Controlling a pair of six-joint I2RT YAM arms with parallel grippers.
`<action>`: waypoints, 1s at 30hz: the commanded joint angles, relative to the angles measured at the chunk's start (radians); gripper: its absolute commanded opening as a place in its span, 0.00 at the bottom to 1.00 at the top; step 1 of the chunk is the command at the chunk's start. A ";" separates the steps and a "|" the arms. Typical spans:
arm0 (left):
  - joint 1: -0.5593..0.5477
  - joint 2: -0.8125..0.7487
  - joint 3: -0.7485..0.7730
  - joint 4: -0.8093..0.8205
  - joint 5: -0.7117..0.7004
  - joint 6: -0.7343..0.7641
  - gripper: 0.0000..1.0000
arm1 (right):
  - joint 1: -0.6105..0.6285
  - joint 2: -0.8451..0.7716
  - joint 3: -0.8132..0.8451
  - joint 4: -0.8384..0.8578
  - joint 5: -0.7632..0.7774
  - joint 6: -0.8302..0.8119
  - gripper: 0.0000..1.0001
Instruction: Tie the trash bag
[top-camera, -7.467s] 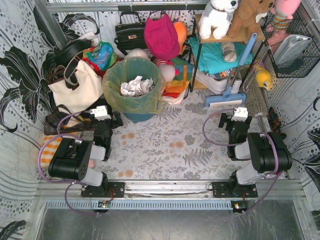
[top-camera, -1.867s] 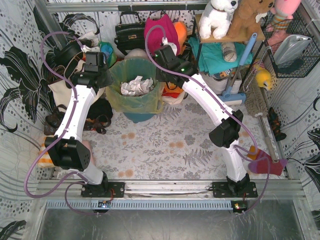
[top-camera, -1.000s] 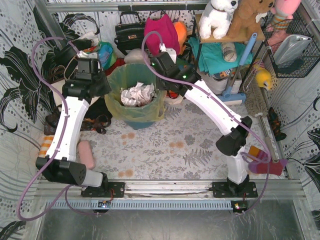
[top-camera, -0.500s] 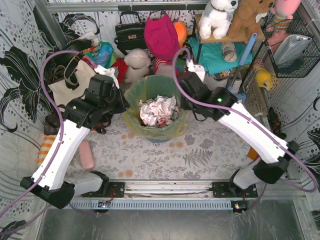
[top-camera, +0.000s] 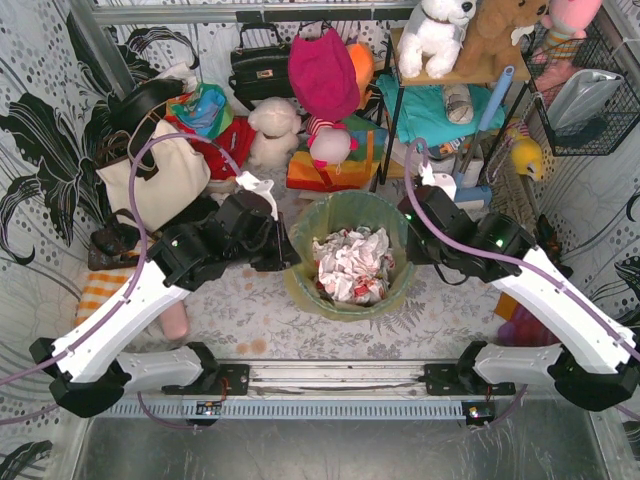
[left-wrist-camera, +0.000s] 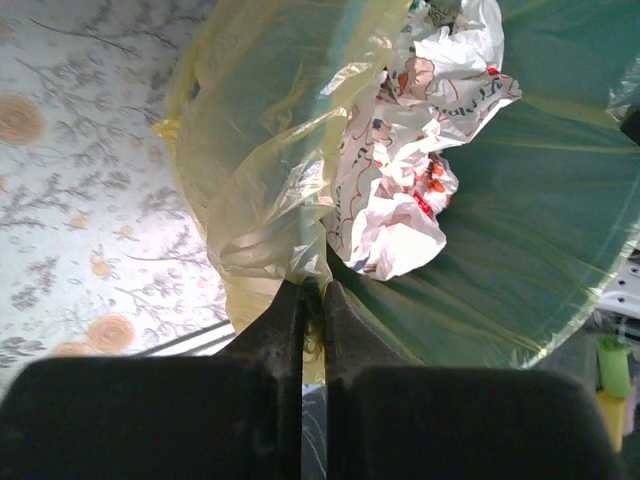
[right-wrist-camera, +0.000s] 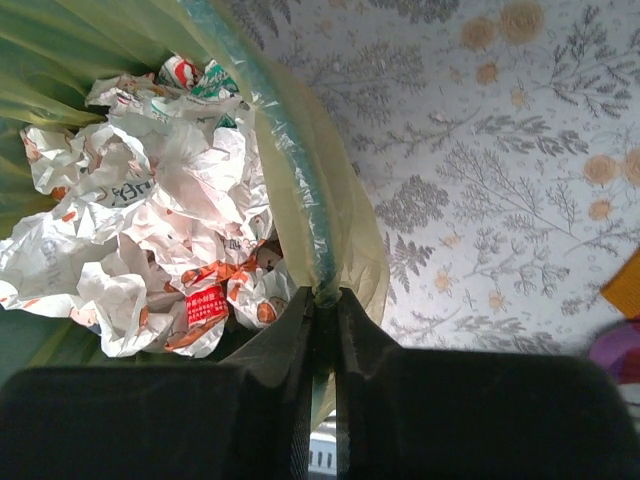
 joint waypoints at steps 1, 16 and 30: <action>-0.124 -0.010 0.016 0.112 0.138 -0.072 0.00 | 0.019 -0.040 -0.008 0.055 -0.127 0.037 0.00; -0.172 0.020 0.053 0.002 0.074 -0.116 0.01 | 0.019 -0.044 -0.042 0.013 -0.094 0.004 0.00; -0.146 0.166 0.156 -0.037 -0.158 -0.004 0.18 | 0.018 0.062 -0.075 0.265 0.177 -0.090 0.31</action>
